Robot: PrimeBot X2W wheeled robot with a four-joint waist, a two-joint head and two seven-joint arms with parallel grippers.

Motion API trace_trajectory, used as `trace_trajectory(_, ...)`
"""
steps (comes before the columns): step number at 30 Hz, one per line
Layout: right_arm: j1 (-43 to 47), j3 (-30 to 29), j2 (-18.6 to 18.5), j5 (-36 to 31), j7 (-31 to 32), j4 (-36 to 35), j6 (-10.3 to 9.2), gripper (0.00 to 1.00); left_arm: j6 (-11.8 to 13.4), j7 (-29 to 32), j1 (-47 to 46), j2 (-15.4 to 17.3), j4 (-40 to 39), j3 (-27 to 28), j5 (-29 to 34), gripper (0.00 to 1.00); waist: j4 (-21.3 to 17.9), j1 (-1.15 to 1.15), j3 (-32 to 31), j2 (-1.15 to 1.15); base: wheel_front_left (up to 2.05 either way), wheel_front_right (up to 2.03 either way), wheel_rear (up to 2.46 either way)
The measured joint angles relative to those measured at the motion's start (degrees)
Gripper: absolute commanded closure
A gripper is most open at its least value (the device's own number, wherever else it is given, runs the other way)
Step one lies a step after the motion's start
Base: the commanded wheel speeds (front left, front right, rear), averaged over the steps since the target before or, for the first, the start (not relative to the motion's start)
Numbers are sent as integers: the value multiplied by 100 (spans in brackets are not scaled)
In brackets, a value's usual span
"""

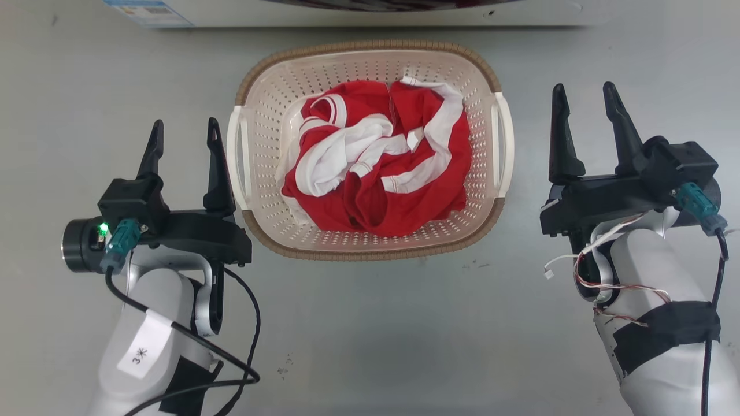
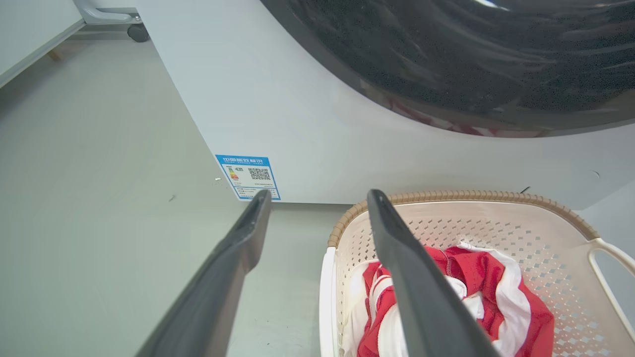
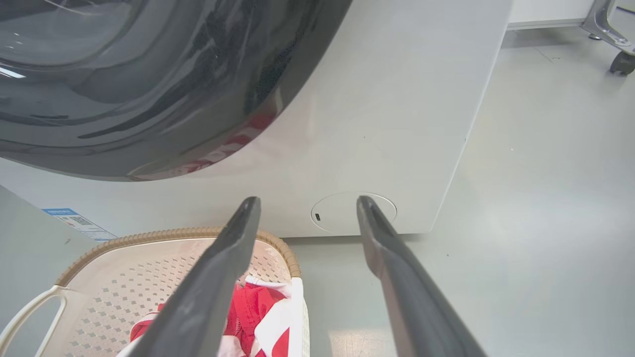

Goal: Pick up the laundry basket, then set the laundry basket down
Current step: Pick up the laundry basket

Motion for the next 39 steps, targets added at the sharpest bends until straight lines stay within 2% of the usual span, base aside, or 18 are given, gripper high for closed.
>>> trace_trajectory(4, -305, 13, 0, -41, 0, 460, 8, 0, -85, -1, -294, -12, 514, -1, -24, 0, 35, 0, 383, 0, 0, 0, 0)
trace_trajectory(11, -542, 101, 9, -41, 0, 1081, 100, 0, -181, -2, -506, -31, 1140, 2, -70, 0, 101, 0, 691, 0, 0, 0, 0)
trace_trajectory(25, -1005, 322, 89, -41, 0, 1947, 159, 0, -399, -3, -1057, -67, 2092, -127, -115, 0, 161, 0, 877, -1, 0, 0, 0)
trace_trajectory(39, -1459, 485, 113, -10, 57, 2679, 158, 0, -505, -1, -1519, -116, 2815, -190, -258, 0, 180, -1, 1031, -1, 0, 0, 0)
